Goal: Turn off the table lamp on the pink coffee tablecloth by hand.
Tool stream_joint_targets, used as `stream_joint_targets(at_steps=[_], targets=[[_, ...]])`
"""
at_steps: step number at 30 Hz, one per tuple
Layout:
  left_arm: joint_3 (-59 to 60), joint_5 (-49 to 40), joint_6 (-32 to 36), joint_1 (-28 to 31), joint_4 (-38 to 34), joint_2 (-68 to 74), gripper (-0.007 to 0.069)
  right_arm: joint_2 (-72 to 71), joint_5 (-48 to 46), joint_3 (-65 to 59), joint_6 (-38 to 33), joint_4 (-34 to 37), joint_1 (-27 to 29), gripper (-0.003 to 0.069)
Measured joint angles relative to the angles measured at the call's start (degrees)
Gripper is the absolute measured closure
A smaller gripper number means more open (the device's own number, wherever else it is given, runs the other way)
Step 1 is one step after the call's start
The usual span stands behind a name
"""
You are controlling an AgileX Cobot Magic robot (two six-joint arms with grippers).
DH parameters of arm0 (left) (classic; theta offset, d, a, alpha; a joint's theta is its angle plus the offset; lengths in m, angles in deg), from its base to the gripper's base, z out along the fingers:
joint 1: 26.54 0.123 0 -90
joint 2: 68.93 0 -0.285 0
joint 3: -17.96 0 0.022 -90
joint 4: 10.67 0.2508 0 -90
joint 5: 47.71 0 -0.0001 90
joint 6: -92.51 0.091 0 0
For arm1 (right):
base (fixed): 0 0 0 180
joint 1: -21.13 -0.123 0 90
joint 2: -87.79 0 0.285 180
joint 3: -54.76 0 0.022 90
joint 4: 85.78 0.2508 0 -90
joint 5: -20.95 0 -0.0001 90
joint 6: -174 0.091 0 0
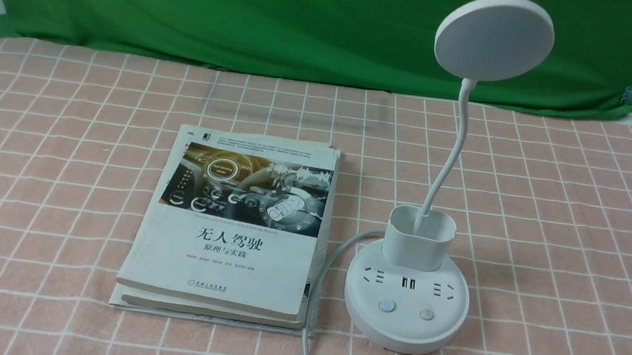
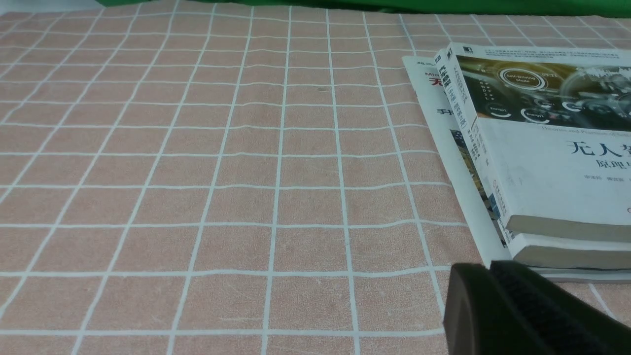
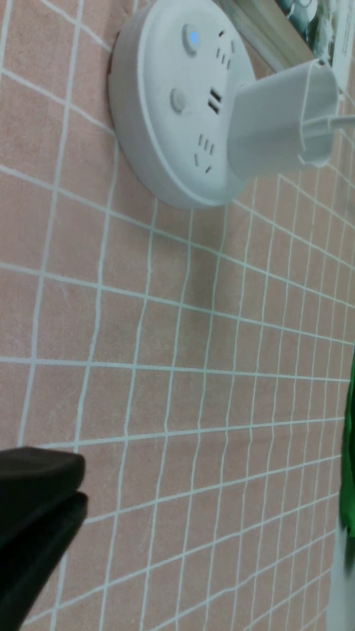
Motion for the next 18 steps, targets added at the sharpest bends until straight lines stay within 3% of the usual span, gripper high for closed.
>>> stream_joint_targets(at_steps=[18], targets=[[0.0, 0.0, 0.0, 0.0, 0.0, 0.0, 0.0618, 0.0, 0.0, 0.0, 0.79, 0.0, 0.0, 0.0543]])
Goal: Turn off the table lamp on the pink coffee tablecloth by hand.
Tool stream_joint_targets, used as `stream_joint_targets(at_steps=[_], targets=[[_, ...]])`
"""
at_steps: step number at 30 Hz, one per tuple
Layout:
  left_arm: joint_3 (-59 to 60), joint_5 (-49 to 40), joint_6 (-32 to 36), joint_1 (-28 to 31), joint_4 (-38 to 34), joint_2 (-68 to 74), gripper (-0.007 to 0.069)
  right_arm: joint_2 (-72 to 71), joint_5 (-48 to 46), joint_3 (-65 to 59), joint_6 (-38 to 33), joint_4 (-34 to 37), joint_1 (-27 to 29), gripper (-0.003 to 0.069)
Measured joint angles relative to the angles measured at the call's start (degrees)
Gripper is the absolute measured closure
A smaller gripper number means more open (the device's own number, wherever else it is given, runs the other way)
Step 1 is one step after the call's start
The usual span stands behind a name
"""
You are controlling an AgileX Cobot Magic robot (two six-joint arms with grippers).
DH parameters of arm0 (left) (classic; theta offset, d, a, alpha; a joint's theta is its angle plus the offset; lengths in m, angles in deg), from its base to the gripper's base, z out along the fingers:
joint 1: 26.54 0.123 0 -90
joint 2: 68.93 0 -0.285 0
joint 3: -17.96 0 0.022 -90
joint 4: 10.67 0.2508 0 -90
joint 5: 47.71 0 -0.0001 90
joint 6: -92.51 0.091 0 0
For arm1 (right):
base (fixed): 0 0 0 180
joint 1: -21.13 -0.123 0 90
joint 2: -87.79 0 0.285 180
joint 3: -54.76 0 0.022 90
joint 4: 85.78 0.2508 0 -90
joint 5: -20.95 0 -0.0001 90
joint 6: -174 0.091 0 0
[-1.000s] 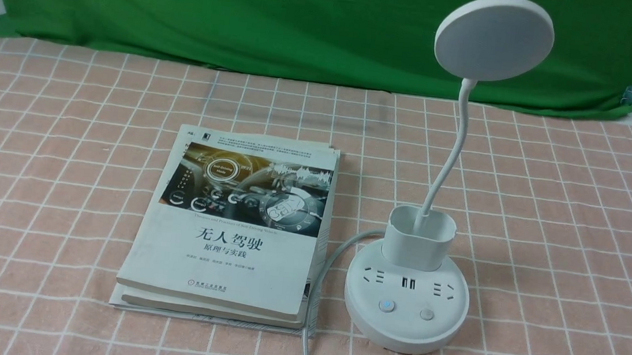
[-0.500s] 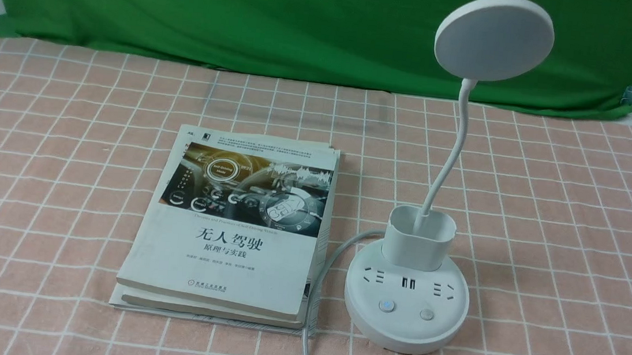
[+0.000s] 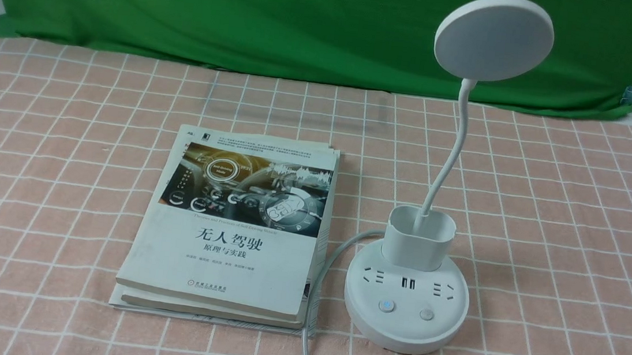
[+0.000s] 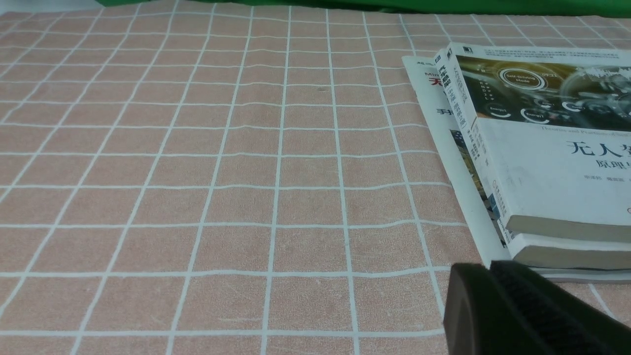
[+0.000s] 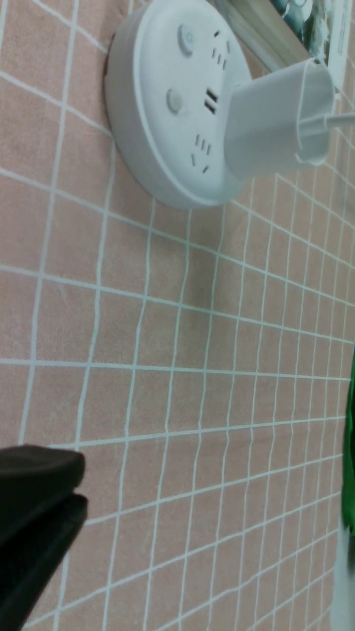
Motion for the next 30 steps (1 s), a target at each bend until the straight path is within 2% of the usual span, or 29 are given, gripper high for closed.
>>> stream_joint_targets(at_steps=[30], targets=[[0.0, 0.0, 0.0, 0.0, 0.0, 0.0, 0.0618, 0.0, 0.0, 0.0, 0.02, 0.0, 0.0, 0.0489]])
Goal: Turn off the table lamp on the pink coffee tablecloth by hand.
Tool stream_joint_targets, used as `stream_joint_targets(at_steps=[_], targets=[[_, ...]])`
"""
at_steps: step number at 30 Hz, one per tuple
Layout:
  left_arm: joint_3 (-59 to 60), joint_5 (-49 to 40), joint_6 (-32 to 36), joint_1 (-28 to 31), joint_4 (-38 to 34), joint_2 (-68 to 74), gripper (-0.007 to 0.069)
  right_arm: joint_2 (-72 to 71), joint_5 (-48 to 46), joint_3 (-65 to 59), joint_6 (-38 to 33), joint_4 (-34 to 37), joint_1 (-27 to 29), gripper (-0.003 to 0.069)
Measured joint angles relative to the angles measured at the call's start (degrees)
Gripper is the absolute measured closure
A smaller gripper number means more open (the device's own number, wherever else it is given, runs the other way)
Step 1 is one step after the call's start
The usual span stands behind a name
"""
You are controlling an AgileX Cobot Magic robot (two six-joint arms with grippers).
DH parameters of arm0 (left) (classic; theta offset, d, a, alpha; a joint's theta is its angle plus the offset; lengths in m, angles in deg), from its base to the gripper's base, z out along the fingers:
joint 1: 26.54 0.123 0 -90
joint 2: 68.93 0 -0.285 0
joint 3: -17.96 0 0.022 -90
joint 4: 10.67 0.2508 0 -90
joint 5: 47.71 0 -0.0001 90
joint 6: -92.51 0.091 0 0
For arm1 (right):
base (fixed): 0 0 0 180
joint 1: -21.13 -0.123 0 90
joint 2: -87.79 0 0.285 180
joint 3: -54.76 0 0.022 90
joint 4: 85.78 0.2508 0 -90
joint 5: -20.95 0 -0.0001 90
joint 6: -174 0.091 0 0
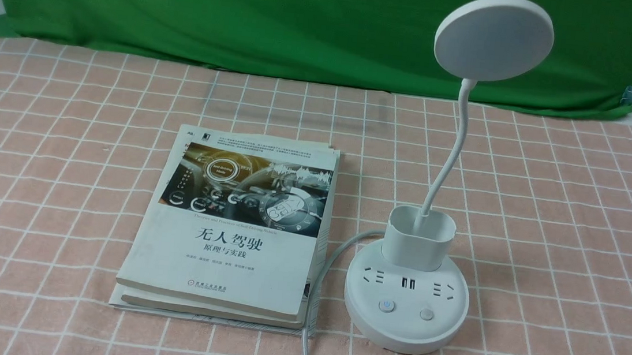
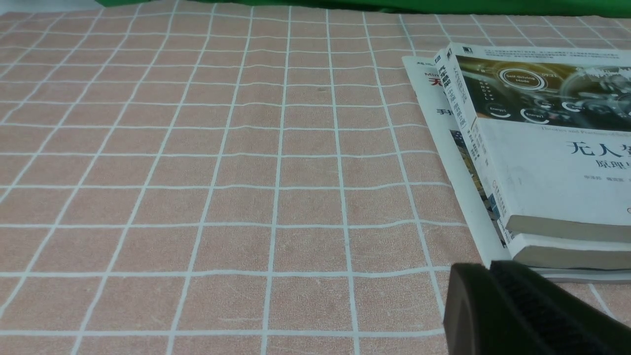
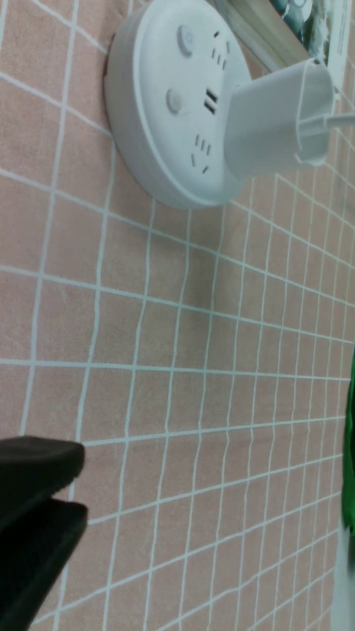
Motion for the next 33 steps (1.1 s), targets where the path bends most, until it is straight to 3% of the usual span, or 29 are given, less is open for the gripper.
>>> stream_joint_targets(at_steps=[33], targets=[[0.0, 0.0, 0.0, 0.0, 0.0, 0.0, 0.0618, 0.0, 0.0, 0.0, 0.0, 0.0, 0.0, 0.042]])
